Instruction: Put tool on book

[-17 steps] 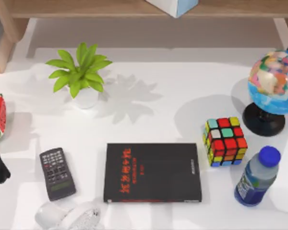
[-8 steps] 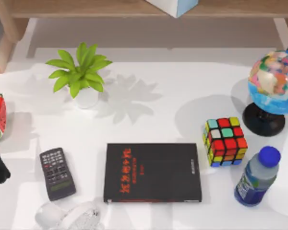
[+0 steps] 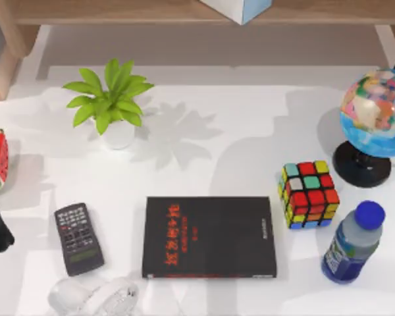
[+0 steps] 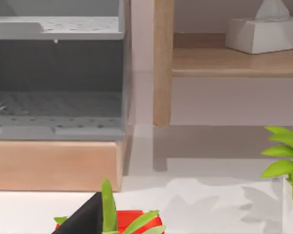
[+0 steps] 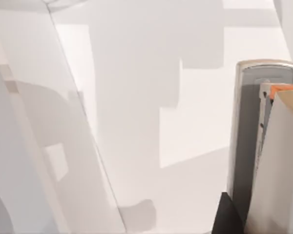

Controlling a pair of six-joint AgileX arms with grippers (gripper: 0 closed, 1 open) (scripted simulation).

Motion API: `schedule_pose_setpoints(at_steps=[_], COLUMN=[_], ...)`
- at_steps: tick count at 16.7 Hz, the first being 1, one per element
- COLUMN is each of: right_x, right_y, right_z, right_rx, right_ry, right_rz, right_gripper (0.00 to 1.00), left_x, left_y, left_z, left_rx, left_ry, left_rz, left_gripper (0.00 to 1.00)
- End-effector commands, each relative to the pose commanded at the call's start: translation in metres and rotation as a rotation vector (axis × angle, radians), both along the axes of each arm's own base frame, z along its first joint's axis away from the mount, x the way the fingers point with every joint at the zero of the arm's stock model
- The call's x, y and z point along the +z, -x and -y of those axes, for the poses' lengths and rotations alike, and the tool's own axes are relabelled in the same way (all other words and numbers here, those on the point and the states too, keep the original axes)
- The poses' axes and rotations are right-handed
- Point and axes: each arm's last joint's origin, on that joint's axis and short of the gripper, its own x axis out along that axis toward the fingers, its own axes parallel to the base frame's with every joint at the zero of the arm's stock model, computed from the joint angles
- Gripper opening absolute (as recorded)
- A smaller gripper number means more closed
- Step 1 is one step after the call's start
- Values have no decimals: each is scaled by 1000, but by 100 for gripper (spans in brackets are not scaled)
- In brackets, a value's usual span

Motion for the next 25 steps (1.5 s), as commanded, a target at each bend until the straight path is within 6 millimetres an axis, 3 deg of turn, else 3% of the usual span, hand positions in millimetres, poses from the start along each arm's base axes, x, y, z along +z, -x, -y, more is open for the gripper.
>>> schedule_pose_setpoints(at_steps=[3, 5, 9, 13, 18, 21, 25], right_x=[47, 66, 73, 43, -22, -61, -90], right_y=[16, 26, 40, 58, 108, 145, 174], right_z=[-50, -90, -181, -283, -396, -439, -463], right_rx=[-2, 11, 66, 143, 242, 293, 330], right_ry=[-16, -40, -107, -149, -106, -42, 18], right_rz=[93, 137, 153, 79, -76, -156, -210], right_gripper=[0, 0, 0, 0, 0, 0, 0], left_x=[0, 0, 0, 0, 0, 0, 0], left_y=[0, 0, 0, 0, 0, 0, 0], left_z=[0, 0, 0, 0, 0, 0, 0], left_rx=[0, 0, 0, 0, 0, 0, 0], left_ry=[0, 0, 0, 0, 0, 0, 0], left_rz=[0, 0, 0, 0, 0, 0, 0], left_gripper=[100, 100, 100, 100, 100, 100, 100])
